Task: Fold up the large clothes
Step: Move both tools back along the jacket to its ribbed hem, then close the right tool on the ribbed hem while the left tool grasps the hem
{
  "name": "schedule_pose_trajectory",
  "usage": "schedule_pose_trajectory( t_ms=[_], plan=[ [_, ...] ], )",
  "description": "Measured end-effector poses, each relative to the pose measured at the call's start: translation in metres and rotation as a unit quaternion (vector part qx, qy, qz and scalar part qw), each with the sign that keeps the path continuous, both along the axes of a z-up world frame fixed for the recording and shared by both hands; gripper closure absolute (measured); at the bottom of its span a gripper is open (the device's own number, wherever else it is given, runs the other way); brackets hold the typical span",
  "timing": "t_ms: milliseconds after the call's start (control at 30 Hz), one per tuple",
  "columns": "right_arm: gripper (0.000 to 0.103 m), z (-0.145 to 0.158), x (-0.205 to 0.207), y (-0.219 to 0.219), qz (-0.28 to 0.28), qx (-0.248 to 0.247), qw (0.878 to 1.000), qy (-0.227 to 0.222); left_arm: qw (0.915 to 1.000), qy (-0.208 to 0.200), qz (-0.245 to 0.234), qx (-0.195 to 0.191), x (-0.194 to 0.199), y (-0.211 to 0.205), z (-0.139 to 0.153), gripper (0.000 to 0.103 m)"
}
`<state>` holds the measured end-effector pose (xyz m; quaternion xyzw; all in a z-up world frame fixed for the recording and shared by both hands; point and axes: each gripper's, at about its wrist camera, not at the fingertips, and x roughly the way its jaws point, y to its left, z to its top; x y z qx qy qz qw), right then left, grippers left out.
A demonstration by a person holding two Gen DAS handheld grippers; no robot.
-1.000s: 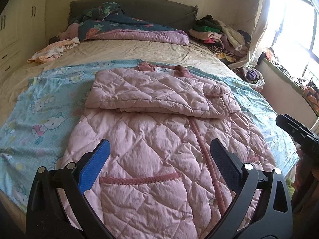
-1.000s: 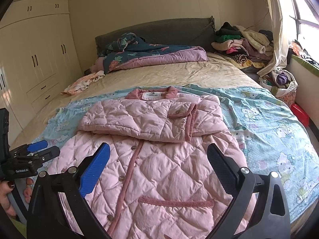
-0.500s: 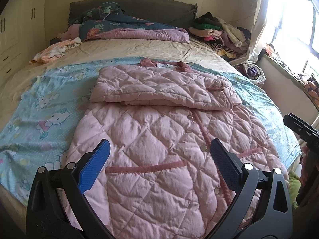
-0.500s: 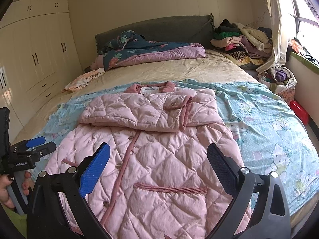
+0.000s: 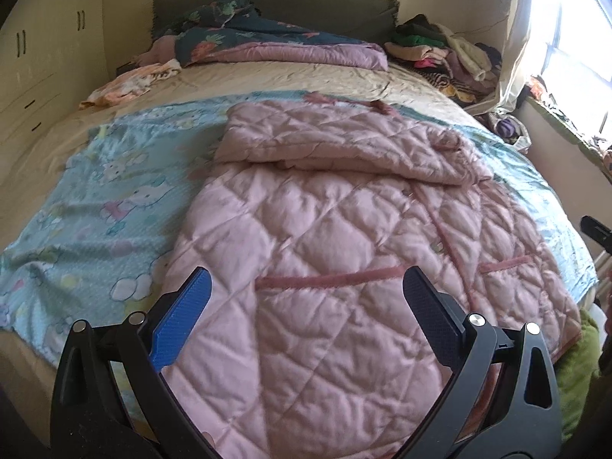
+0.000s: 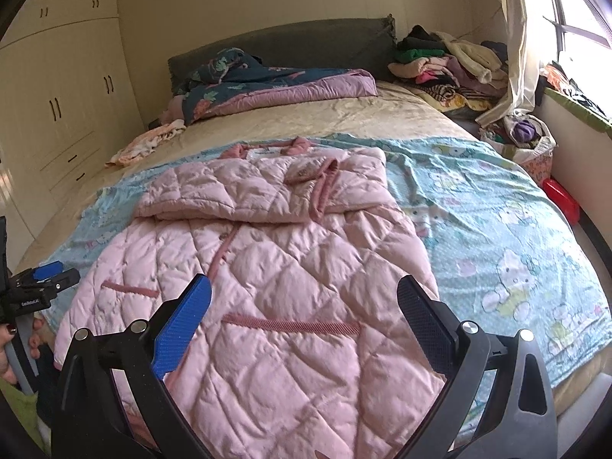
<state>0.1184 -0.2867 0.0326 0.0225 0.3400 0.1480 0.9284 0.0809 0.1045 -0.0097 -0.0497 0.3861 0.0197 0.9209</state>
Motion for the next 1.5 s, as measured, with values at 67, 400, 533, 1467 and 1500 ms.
schedule_pose_trajectory(
  t_ms=[67,400,533,1467,1500],
  plan=[
    [0.006,-0.004,-0.003,-0.005,-0.004,-0.004,1.0,0.004,1.0,0.005,0.006,-0.001,-0.004,0.006,-0.005,0.009],
    [0.006,-0.029,-0.01,-0.028,-0.02,-0.02,0.999,0.035,0.999,0.032,0.03,0.001,-0.025,0.032,-0.03,0.009],
    [0.006,-0.039,-0.015,-0.039,-0.027,-0.024,0.998,0.048,0.9985,0.039,0.038,0.003,-0.033,0.041,-0.038,0.009],
    [0.006,-0.111,-0.041,-0.084,-0.031,0.0,0.984,0.173,0.9941,0.087,0.061,-0.021,-0.068,0.067,-0.08,0.009],
    [0.006,-0.114,-0.042,-0.084,-0.027,0.002,0.983,0.179,0.9938,0.089,0.061,-0.026,-0.068,0.068,-0.082,0.009]
  ],
)
